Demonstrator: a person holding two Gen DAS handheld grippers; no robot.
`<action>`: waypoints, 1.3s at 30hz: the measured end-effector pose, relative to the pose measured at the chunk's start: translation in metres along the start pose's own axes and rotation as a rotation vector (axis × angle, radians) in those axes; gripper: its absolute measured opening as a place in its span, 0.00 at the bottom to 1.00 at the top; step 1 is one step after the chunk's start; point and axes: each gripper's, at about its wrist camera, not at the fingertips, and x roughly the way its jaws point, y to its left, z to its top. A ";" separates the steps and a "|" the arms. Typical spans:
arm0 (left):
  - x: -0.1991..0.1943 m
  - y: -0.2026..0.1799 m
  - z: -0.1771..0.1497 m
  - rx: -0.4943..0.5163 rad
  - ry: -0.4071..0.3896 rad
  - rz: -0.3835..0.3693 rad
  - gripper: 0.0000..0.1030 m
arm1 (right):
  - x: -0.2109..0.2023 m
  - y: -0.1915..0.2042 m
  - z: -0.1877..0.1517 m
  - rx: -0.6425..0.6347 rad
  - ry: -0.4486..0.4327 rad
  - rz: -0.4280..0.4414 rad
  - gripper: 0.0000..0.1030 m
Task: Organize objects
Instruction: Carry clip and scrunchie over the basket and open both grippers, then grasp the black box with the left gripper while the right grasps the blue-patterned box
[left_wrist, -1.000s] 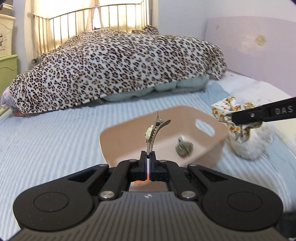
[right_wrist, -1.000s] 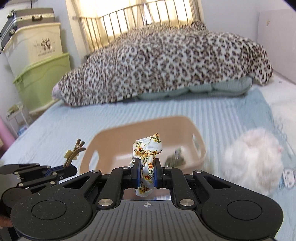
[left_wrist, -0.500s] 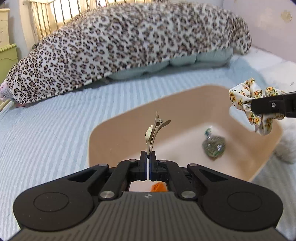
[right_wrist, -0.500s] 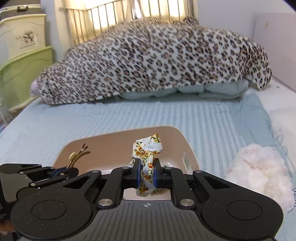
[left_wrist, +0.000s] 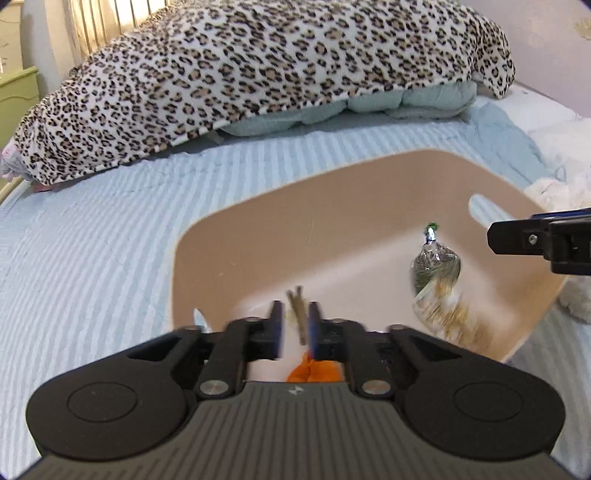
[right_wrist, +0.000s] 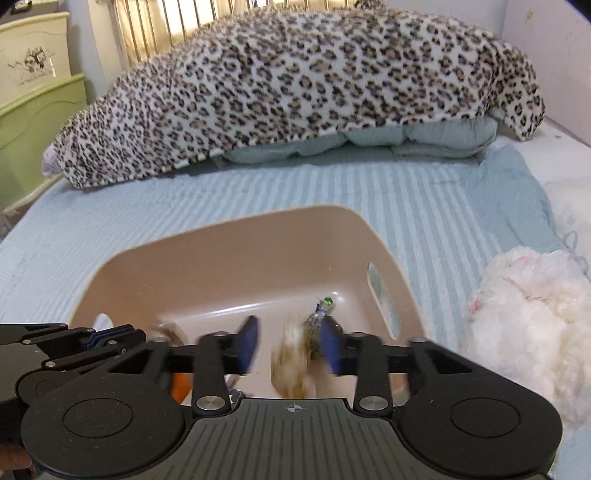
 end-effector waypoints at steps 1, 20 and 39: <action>-0.007 -0.001 0.001 -0.003 -0.012 0.005 0.54 | -0.009 0.000 0.000 -0.002 -0.014 0.002 0.59; -0.089 -0.017 -0.046 -0.063 -0.032 -0.013 0.89 | -0.083 -0.015 -0.064 -0.044 0.055 -0.038 0.92; -0.026 -0.053 -0.087 -0.117 0.095 -0.118 0.89 | -0.034 -0.058 -0.108 -0.012 0.185 -0.123 0.92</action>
